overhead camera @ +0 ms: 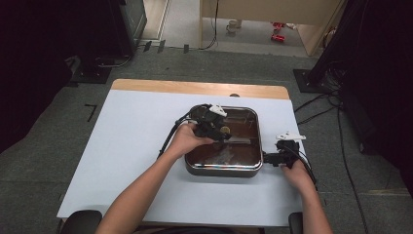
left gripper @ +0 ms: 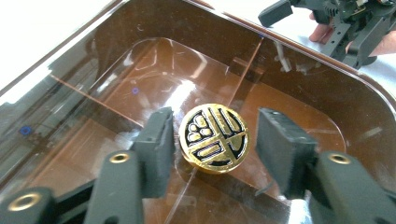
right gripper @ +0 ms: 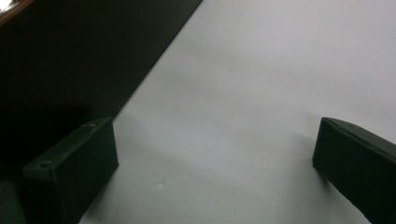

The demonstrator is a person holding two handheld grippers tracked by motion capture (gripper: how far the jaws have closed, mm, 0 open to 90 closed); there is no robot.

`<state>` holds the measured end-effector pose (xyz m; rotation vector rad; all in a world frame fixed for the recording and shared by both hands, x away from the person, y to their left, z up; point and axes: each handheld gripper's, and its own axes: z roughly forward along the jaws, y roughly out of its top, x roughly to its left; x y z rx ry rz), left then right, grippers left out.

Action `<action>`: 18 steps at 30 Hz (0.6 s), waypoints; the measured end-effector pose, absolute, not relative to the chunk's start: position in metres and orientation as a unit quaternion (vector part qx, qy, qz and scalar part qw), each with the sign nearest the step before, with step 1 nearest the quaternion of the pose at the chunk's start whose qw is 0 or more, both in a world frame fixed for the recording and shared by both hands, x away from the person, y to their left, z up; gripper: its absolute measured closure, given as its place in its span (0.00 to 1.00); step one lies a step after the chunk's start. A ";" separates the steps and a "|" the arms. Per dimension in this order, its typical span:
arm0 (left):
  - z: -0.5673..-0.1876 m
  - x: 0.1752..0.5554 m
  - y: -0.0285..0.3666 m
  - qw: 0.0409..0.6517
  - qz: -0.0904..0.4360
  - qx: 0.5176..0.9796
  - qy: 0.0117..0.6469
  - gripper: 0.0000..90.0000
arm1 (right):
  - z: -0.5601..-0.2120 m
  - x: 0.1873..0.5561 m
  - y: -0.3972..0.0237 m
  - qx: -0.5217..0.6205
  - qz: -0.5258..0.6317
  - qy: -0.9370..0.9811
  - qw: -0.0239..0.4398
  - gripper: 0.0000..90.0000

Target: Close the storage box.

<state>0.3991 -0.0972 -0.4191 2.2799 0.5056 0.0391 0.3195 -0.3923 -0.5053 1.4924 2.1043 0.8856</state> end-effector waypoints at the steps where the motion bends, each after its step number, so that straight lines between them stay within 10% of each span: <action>1: -0.418 0.398 -0.097 0.391 0.022 0.899 0.198 0.50 | -0.505 0.319 -0.392 0.535 0.318 0.755 0.206 0.00; 18: -0.392 0.390 -0.070 0.412 0.014 0.891 0.190 0.34 | -0.505 0.319 -0.392 0.535 0.318 0.755 0.206 0.00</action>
